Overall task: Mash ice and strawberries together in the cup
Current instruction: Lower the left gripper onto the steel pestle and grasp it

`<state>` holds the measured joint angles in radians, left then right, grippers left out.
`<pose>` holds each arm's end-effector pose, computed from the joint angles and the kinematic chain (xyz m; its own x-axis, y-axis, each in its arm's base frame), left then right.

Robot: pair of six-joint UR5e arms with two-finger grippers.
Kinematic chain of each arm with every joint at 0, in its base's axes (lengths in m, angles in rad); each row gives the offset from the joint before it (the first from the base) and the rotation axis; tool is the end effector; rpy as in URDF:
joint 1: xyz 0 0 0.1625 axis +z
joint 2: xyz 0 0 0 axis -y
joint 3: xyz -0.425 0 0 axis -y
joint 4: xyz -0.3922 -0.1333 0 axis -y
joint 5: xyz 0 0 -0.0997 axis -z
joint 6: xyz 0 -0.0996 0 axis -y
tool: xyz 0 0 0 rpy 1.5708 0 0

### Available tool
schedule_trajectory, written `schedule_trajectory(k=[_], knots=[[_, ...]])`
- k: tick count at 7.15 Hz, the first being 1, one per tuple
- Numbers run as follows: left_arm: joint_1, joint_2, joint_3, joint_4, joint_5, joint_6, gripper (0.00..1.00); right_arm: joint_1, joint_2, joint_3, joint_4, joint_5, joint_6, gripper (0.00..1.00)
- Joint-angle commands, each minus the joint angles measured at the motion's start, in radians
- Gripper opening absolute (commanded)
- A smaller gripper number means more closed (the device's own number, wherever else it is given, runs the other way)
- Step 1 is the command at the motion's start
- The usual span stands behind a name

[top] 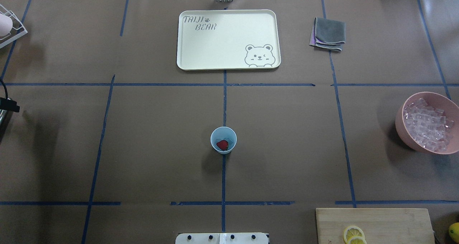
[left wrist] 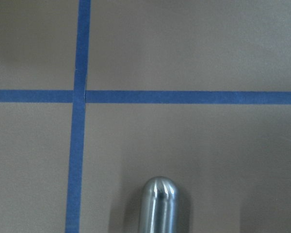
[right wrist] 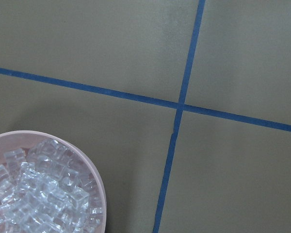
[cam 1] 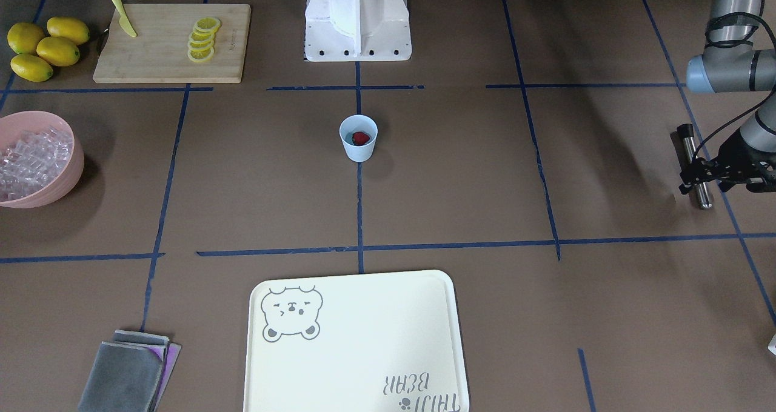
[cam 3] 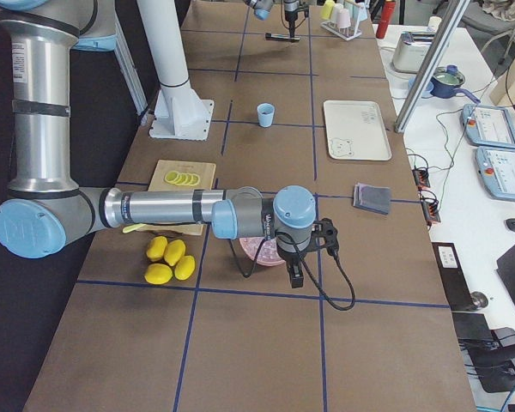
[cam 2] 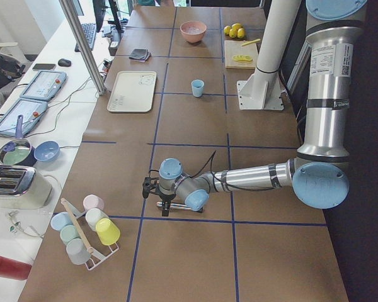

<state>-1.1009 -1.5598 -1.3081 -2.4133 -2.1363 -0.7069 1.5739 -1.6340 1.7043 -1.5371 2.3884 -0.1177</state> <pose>0.1561 -0.4840 0.7106 0.7208 -0.0015 -0.6931 0.1140 0.9866 0.1163 0.0621 -0.4704 0.6165 0.6798 -0.1899 0.7084 0.0773 0.9791 0.1883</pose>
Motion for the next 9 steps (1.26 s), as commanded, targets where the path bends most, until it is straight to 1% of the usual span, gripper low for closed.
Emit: schedule_trajectory(k=[1,3,5,6,7,8,9], knots=[[0.006,0.003,0.000,-0.001,0.002,0.001,0.99,0.000,-0.001,0.000,0.000,0.000,0.003,0.99],[0.006,0.010,0.001,-0.015,0.002,0.006,0.72,0.000,0.000,0.000,0.000,0.000,0.003,0.99],[0.004,0.015,0.001,-0.023,0.001,0.007,0.38,0.000,0.003,0.000,0.000,-0.002,0.003,0.99],[0.004,0.015,0.000,-0.024,0.001,0.007,0.19,0.000,0.003,0.000,0.000,-0.002,0.003,0.99],[0.004,0.015,0.001,-0.033,0.001,0.007,0.06,0.000,0.003,0.000,0.000,-0.002,0.004,0.99],[0.001,0.015,-0.005,-0.032,-0.001,0.007,0.00,0.000,0.003,0.000,0.000,-0.002,0.003,0.99],[0.000,0.015,-0.014,-0.029,-0.013,0.007,0.00,0.000,0.003,0.000,0.000,-0.002,0.003,0.99]])
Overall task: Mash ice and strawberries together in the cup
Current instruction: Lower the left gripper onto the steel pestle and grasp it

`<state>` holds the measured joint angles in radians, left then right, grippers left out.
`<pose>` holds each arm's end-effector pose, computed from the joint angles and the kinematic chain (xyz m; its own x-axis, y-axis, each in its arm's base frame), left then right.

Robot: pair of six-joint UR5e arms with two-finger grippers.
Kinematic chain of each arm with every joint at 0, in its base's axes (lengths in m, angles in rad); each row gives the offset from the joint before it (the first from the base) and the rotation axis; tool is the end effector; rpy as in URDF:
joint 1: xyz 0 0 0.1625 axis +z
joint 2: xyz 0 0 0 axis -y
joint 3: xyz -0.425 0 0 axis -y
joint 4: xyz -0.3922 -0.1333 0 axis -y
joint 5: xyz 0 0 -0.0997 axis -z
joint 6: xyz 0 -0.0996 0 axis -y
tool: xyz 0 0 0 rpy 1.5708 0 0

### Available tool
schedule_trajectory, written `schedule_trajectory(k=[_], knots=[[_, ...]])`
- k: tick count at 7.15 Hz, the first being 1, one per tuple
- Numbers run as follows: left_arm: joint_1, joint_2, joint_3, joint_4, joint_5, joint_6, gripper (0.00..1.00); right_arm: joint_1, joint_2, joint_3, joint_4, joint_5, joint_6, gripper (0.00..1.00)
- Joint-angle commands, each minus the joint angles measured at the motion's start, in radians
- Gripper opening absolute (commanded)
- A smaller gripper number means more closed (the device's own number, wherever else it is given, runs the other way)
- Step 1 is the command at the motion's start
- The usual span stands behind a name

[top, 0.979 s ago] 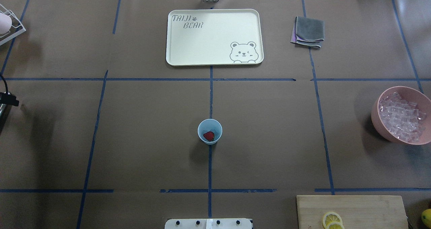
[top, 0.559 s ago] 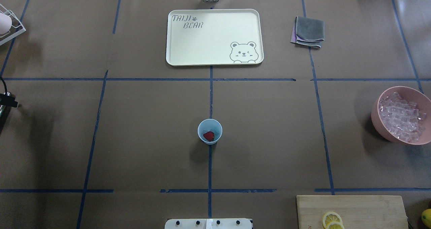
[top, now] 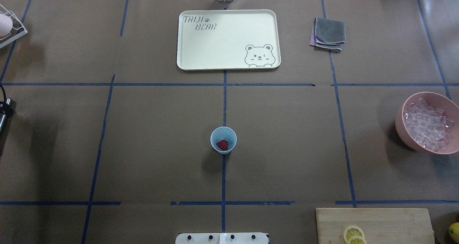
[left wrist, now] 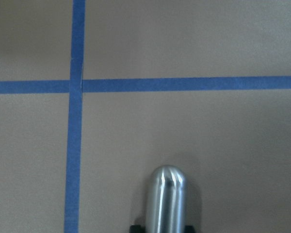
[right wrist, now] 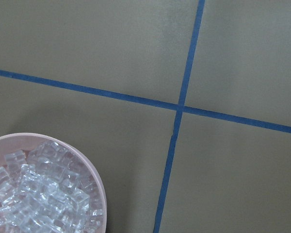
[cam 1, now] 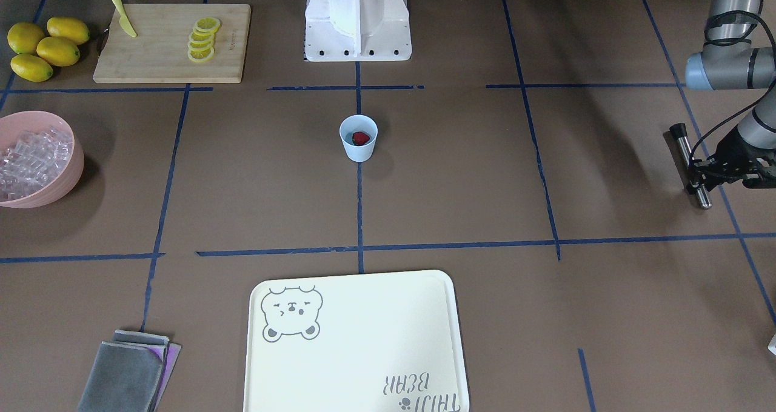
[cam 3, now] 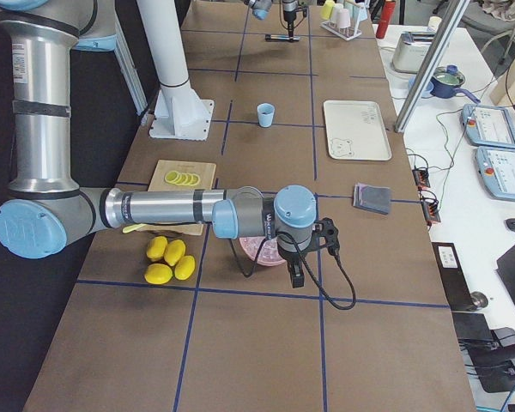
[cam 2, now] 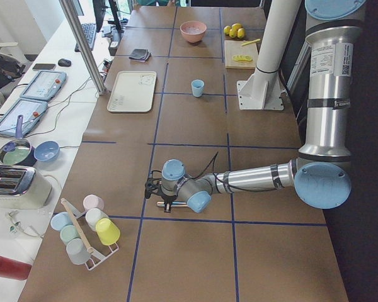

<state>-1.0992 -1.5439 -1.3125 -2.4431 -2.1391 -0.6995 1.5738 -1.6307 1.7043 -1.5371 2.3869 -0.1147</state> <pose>0.1536 -0.4767 0.7123 0.7144 0.0187 -0.6995 0.1068 0.9850 0.1354 0.0622 -0.4719 0.6151 0.6811 -0.1892 0.7073 0.0755 0.9790 0.1893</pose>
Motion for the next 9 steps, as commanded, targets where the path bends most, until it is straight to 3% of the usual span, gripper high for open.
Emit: schedule_trajectory(k=[1,3,5,6,8,9], knots=[[-0.004,-0.002,-0.046,0.016,-0.025,-0.001,0.00,0.000,0.000,0.000,0.000,0.000,0.000,0.99],[-0.072,-0.015,-0.132,0.041,-0.110,-0.002,0.00,0.000,0.008,0.003,0.002,0.000,0.000,0.99],[-0.079,-0.039,-0.343,0.168,-0.099,0.000,0.00,0.000,0.011,0.006,0.002,0.000,0.007,0.99],[-0.074,-0.085,-0.425,0.170,-0.037,0.055,0.00,0.000,0.012,0.006,0.002,0.000,0.024,0.99],[-0.067,-0.161,-0.513,0.179,-0.002,0.113,0.00,0.000,0.012,0.008,0.000,0.001,0.026,0.99],[-0.056,-0.183,-0.560,0.173,0.071,0.120,0.00,0.000,0.012,0.006,0.000,0.001,0.026,0.99]])
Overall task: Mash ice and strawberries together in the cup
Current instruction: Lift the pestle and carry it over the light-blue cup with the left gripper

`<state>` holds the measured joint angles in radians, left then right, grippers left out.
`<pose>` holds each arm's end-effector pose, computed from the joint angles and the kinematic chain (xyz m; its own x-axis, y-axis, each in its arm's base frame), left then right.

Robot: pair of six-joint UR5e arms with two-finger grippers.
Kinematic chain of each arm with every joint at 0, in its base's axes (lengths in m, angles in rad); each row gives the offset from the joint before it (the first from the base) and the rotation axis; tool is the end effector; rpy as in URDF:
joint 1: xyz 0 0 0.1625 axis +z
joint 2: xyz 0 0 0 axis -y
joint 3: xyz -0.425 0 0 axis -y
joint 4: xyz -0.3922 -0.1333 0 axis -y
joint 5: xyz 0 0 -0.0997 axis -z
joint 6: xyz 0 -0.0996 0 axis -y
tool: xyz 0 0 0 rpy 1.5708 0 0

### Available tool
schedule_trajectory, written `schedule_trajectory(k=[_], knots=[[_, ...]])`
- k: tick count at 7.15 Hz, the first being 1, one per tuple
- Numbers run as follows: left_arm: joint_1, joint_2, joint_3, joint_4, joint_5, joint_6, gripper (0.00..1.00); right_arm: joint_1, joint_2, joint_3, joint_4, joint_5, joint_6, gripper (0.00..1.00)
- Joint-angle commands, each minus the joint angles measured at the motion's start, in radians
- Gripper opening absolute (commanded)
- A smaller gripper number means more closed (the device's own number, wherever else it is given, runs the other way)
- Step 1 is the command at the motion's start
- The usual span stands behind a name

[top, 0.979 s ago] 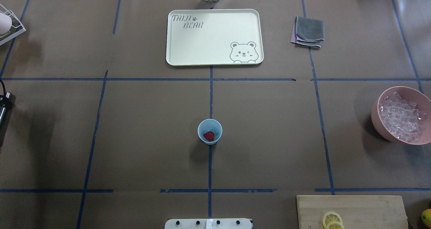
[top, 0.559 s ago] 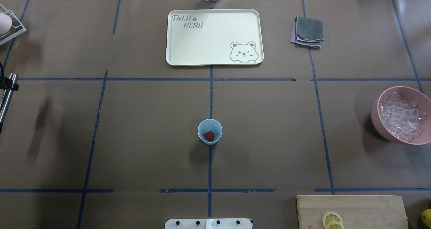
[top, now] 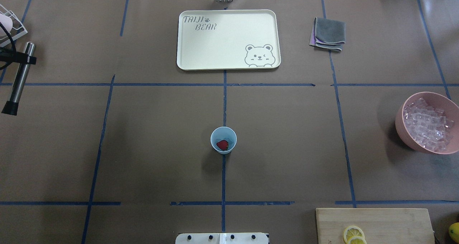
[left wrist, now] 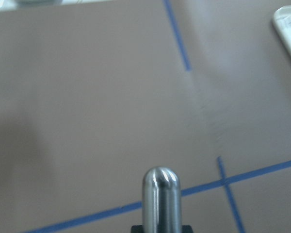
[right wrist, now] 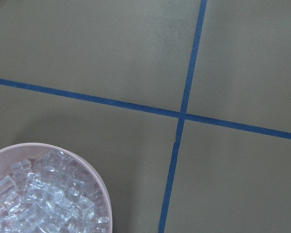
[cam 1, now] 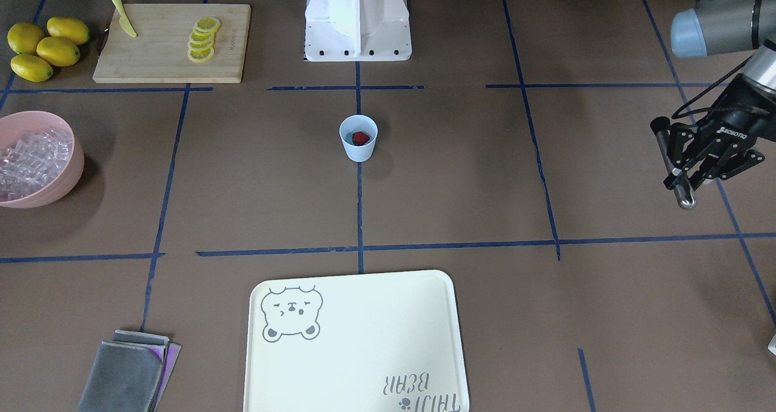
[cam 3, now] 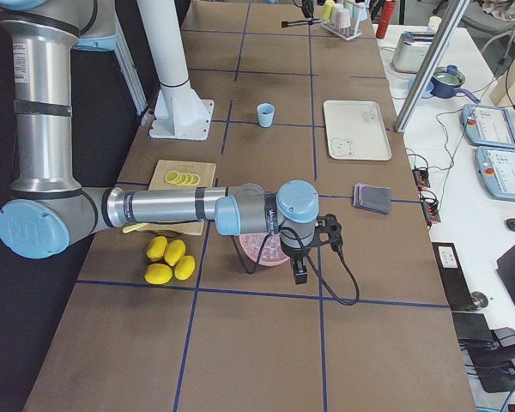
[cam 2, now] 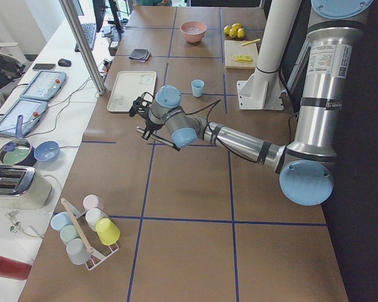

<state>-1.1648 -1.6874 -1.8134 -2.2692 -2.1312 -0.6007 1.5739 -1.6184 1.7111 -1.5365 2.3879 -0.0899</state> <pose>0.1391 -0.5270 0.4013 0.6007 0.3720 -0.7077 0.1765 0.8016 0.5712 0.0622 -0.4776 0.6057 0.6821 -0.1789 0.7090 0.0584 0.9798 0.1911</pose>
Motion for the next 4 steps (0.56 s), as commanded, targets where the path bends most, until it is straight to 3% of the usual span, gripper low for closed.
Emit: schedule_trajectory(k=[1,3,4], knots=[[0.107,-0.052,-0.126,0.003,0.182,0.010,0.00,0.000,-0.001,0.004,0.001,0.001,0.001,0.99],[0.303,-0.159,-0.181,-0.015,0.453,-0.102,0.00,0.000,-0.001,0.016,0.001,-0.002,-0.001,0.99],[0.389,-0.164,-0.216,-0.053,0.581,-0.137,0.00,0.000,-0.001,0.016,0.001,-0.003,-0.001,0.99]])
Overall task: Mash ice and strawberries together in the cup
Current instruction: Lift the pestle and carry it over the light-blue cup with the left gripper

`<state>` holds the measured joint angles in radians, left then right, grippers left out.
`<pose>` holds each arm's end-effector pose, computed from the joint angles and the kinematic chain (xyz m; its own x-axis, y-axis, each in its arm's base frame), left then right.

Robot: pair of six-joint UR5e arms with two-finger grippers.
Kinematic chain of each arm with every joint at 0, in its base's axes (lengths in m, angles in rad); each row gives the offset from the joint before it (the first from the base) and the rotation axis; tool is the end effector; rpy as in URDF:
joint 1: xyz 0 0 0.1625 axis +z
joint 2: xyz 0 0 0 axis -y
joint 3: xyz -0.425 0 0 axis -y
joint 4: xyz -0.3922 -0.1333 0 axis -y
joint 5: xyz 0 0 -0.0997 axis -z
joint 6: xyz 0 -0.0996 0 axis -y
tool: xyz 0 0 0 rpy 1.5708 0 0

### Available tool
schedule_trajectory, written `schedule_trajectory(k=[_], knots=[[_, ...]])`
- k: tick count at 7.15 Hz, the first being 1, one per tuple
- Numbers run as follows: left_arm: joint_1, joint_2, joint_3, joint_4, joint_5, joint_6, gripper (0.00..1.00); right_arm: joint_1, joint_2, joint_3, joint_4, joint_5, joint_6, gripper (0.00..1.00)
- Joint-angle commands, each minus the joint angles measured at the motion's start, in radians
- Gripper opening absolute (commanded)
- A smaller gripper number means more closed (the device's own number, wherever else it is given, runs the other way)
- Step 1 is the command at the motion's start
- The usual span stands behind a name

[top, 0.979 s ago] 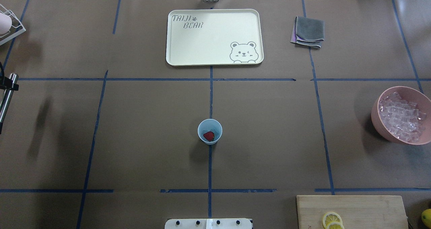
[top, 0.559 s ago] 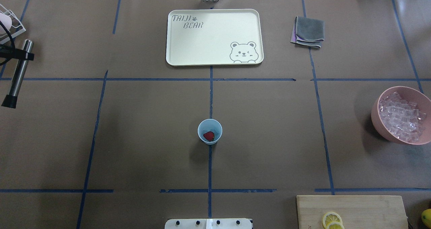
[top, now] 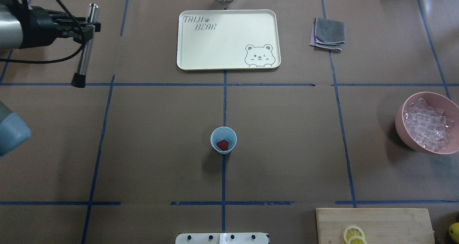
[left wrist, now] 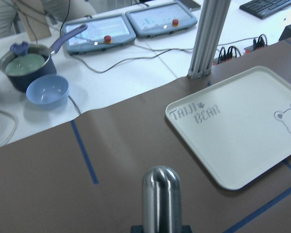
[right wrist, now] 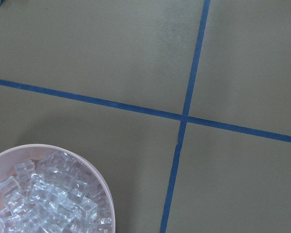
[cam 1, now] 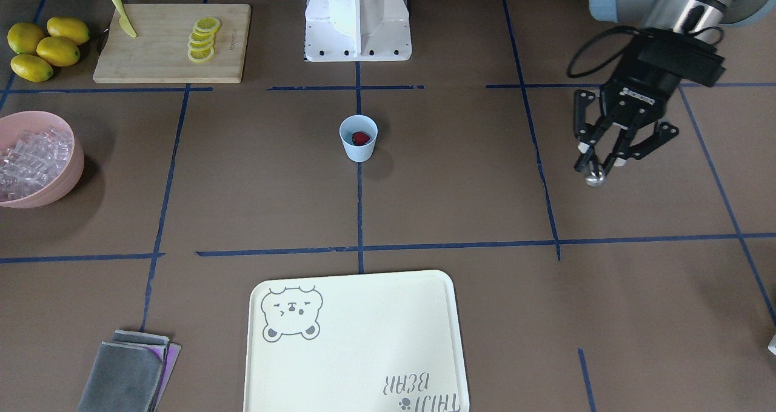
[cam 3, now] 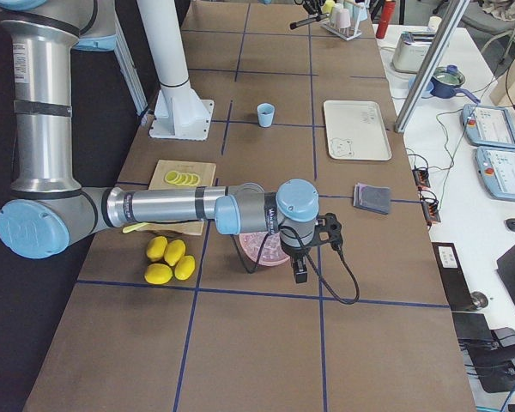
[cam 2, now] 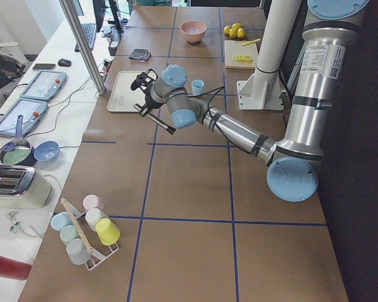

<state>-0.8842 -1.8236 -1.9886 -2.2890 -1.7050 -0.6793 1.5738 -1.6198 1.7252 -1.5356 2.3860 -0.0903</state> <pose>0.2424 -0.4849 0.2501 0.6035 0.4800 -0.6367 0.3399 0.5675 0.7500 0.0622 -0.4773 0.5994 0.6835 -0.1888 0.7051 0.0589 0.9771 0.2046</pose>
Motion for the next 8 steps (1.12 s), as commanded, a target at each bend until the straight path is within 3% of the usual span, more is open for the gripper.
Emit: schedule_trajectory(k=[1,4,6,8], knots=[[0.204,-0.031,-0.042,-0.134,0.277,-0.100,0.00,0.000,0.000,0.002,0.000,-0.001,0.001,0.99],[0.432,-0.051,-0.029,-0.451,0.547,-0.114,0.00,0.000,0.000,0.001,0.000,-0.001,0.001,0.99],[0.574,-0.135,0.093,-0.606,0.718,-0.108,0.00,0.000,0.000,0.010,0.000,-0.001,0.000,0.99],[0.588,-0.158,0.224,-0.789,0.751,-0.100,0.00,0.000,-0.002,0.010,0.000,-0.004,-0.002,0.99]])
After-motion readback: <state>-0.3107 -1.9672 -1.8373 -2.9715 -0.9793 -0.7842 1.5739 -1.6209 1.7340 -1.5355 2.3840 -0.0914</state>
